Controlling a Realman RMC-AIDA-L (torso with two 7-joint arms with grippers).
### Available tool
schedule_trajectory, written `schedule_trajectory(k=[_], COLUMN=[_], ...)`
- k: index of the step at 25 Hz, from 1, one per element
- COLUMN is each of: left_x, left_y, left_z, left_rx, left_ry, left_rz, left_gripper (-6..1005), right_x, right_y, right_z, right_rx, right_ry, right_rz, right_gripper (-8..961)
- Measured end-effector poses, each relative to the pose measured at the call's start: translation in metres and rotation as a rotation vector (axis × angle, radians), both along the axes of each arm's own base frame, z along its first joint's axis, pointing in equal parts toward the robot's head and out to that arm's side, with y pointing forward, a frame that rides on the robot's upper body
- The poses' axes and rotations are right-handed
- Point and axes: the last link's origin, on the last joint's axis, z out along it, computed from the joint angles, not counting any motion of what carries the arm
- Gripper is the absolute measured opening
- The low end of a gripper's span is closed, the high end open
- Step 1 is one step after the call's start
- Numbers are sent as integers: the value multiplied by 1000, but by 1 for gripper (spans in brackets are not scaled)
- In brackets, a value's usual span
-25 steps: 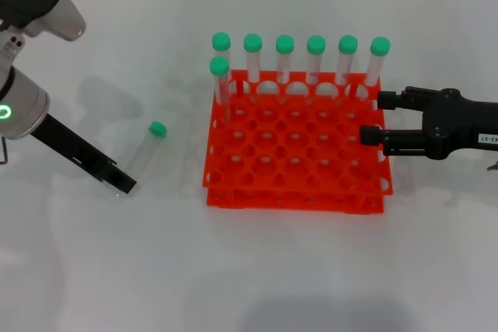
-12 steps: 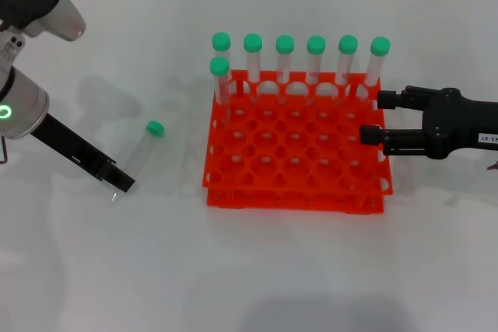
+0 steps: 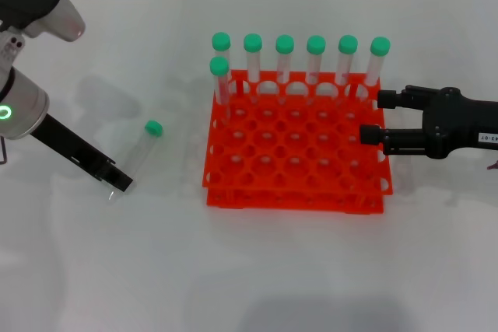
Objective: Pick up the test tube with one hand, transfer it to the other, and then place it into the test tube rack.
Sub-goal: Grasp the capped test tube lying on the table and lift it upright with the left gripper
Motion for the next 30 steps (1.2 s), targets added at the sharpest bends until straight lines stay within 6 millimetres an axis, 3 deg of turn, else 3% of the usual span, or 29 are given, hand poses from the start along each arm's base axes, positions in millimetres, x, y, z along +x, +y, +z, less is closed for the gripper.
schedule_trajectory(k=[12, 18, 30], left_x=[-2, -5, -7], left_y=[0, 2, 1], left_z=[1, 3, 4], left_rx=[10, 28, 36], left_ry=[6, 9, 7], left_rz=[9, 19, 28], left_gripper=[285, 190, 186], right_x=[0, 0, 0], right_y=[0, 0, 0], right_z=[0, 1, 1], right_rx=[2, 3, 3], right_ry=[-1, -1, -1], right_rz=[1, 2, 3], right_gripper=[843, 844, 843])
